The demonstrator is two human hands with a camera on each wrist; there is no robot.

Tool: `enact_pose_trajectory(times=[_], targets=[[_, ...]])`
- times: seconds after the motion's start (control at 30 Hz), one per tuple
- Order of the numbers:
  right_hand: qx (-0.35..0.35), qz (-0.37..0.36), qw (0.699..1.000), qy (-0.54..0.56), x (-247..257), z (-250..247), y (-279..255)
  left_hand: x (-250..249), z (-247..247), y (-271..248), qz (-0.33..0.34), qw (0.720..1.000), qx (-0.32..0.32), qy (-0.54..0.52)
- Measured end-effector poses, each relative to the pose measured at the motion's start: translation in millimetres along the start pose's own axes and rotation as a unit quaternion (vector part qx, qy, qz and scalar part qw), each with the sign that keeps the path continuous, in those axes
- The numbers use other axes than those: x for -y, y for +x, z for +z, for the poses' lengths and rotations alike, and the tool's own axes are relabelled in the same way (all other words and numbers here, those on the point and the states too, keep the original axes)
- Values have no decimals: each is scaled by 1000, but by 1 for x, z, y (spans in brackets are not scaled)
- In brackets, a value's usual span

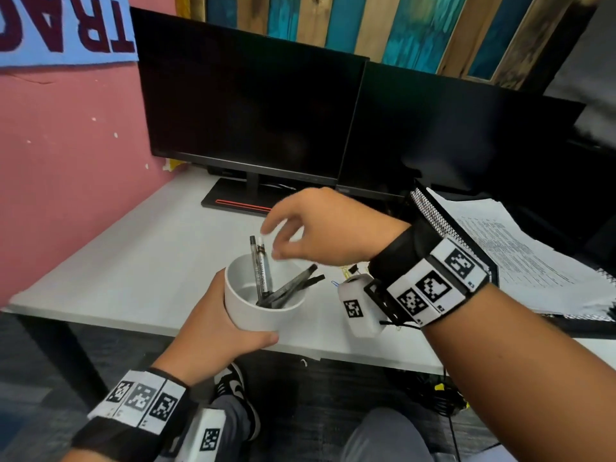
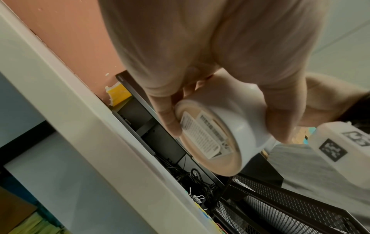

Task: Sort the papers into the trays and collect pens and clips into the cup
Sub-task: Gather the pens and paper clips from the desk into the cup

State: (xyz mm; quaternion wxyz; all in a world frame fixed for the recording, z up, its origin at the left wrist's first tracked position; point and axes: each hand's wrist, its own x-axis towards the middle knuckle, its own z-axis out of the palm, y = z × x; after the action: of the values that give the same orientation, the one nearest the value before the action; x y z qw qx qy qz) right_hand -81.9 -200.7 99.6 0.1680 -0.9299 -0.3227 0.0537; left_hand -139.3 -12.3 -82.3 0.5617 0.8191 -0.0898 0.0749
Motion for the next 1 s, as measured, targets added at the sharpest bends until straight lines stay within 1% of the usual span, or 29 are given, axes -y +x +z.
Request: enact_pose_trajectory(times=[0.03,0.1,0.13,0.17,0.2,0.23,0.3,0.37,0.47,0.53,0.6,0.63,0.8,0.87,0.93,1.0], targets=[[-53,8,998,43,-6,0,2,1,-1,0,-1,1000,-2,1],[-141,58,980,126,-29,0,5,4,-3,-1,-3,1000,-3,4],[-166,96,971,142,-46,2,6,5,-5,-1,-4,1000,-2,6],[-172,140,966,133,-65,4,6,7,-6,-1,-4,1000,-3,8],[-160,186,964,102,-84,7,5,7,-7,-1,-4,1000,-3,8],[-133,231,962,60,-102,11,2,8,-8,-1,-4,1000,-4,7],[-52,311,949,-10,-133,22,-9,9,-9,-1,-4,1000,-6,4],[22,358,932,-59,-153,37,-25,11,-10,-1,-6,1000,-7,3],[100,394,906,-116,-170,55,-42,15,-9,-1,-9,1000,-7,3],[140,415,891,-118,-171,62,-50,17,-8,-1,-13,1000,-7,2],[164,421,885,-115,-170,70,-54,19,-7,-1,-11,1000,-3,-3],[162,416,888,-113,-171,75,-55,20,-6,-1,-10,1000,-1,-6],[100,393,909,-102,-171,89,-51,19,-3,-2,-7,1000,4,-10],[83,394,911,-88,-170,89,-52,19,-4,-3,-6,1000,4,-9],[57,402,912,-52,-171,86,-55,18,-5,-4,-7,1000,0,-4],[50,407,912,-28,-170,83,-59,19,-7,-5,-11,1000,-4,-2]])
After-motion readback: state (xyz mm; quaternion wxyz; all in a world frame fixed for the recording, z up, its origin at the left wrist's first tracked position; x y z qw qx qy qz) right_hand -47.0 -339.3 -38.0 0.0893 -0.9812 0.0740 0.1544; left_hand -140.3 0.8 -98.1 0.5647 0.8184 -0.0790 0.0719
